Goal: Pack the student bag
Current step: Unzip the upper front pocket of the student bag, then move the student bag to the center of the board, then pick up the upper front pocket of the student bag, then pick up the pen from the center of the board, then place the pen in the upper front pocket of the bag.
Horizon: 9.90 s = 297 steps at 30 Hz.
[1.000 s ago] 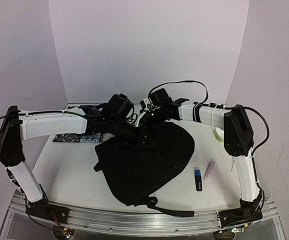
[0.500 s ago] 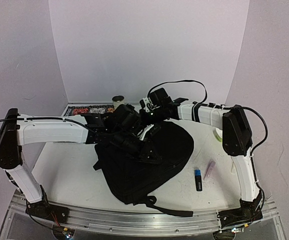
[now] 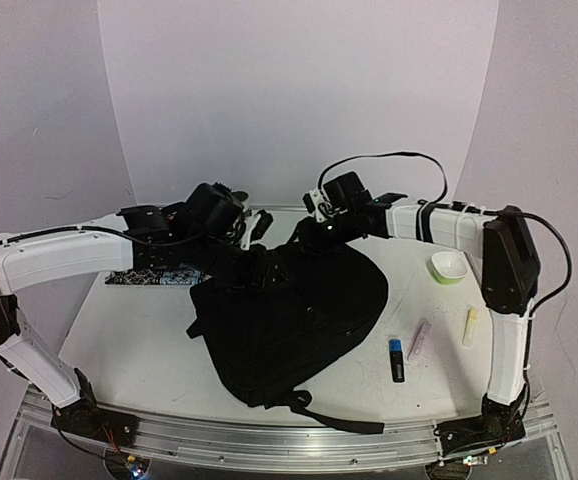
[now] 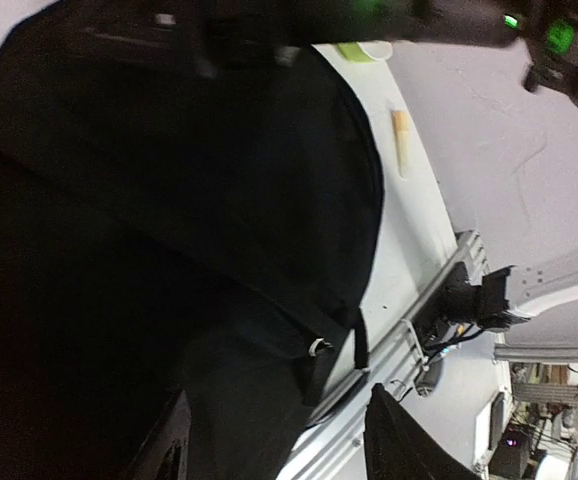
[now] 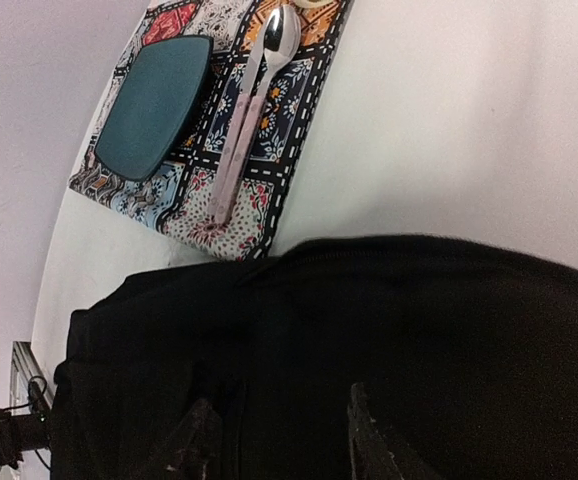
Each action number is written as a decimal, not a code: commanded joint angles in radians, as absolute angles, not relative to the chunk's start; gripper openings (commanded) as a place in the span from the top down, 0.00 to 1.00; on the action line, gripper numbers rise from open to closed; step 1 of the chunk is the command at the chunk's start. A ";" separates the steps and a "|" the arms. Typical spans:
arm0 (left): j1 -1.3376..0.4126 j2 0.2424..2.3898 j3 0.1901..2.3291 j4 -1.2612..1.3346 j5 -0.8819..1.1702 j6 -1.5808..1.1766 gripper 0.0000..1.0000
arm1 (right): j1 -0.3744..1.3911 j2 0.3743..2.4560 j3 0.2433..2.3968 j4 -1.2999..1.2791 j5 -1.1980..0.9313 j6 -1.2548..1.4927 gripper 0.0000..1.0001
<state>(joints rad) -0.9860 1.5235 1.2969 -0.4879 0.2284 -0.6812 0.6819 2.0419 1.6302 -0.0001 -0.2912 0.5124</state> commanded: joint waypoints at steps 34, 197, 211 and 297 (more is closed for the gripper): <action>-0.981 1.494 1.070 -0.664 0.030 -0.786 0.52 | 0.853 1.854 1.591 -0.451 0.087 0.311 0.73; -1.046 1.394 1.306 -0.807 -0.484 -0.781 1.00 | 0.735 1.589 0.766 -0.398 0.079 0.765 0.56; -1.046 1.397 1.311 -0.799 -0.490 -0.790 1.00 | 0.735 1.492 0.857 -0.398 0.016 0.732 1.00; -1.046 1.204 1.101 -0.573 -0.499 -0.956 1.00 | 1.027 1.897 1.606 0.090 -0.175 0.918 0.44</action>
<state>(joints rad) -1.0484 1.2588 1.0941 -0.6332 -0.4520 -0.9443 1.0388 2.0176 1.6128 0.1405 -0.2770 0.9985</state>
